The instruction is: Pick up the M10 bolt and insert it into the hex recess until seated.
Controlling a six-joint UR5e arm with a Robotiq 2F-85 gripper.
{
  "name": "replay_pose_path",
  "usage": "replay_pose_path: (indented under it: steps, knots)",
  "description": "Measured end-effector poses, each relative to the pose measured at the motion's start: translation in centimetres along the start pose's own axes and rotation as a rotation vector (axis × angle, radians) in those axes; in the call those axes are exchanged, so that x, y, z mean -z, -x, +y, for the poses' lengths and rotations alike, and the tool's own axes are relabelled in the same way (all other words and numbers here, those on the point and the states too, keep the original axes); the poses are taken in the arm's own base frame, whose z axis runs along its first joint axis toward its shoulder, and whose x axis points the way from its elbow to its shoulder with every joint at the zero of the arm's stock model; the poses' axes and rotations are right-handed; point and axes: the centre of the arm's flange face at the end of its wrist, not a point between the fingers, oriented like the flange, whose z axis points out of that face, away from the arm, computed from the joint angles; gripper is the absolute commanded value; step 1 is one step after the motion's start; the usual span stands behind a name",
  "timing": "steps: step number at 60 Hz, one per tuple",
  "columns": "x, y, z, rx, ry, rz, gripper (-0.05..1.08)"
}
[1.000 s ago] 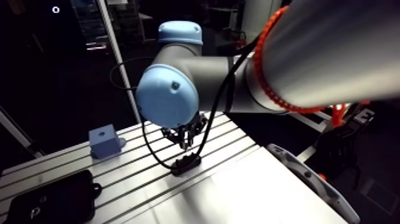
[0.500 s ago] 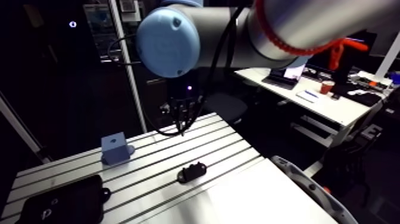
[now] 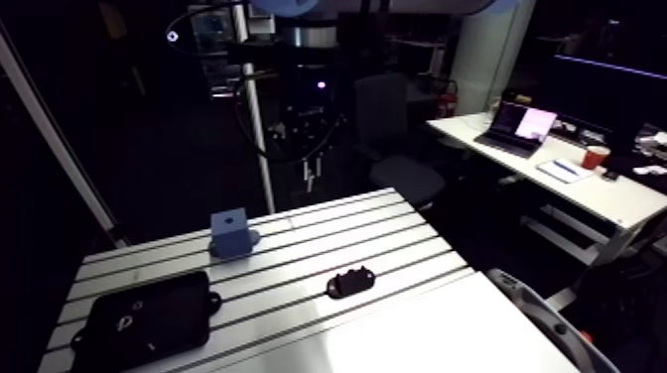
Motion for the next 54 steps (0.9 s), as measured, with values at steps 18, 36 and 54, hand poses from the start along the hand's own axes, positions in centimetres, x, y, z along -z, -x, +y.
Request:
replay_pose_path:
  steps: [18, 36, 54]
  knots:
    - [0.8, -4.3, -4.2, 0.254, 0.034, -0.074, 0.89]
    - [0.3, -8.8, -7.6, 0.443, 0.076, -0.131, 0.89]
    - [-1.0, -13.3, -10.2, 0.558, 0.096, -0.162, 0.89]
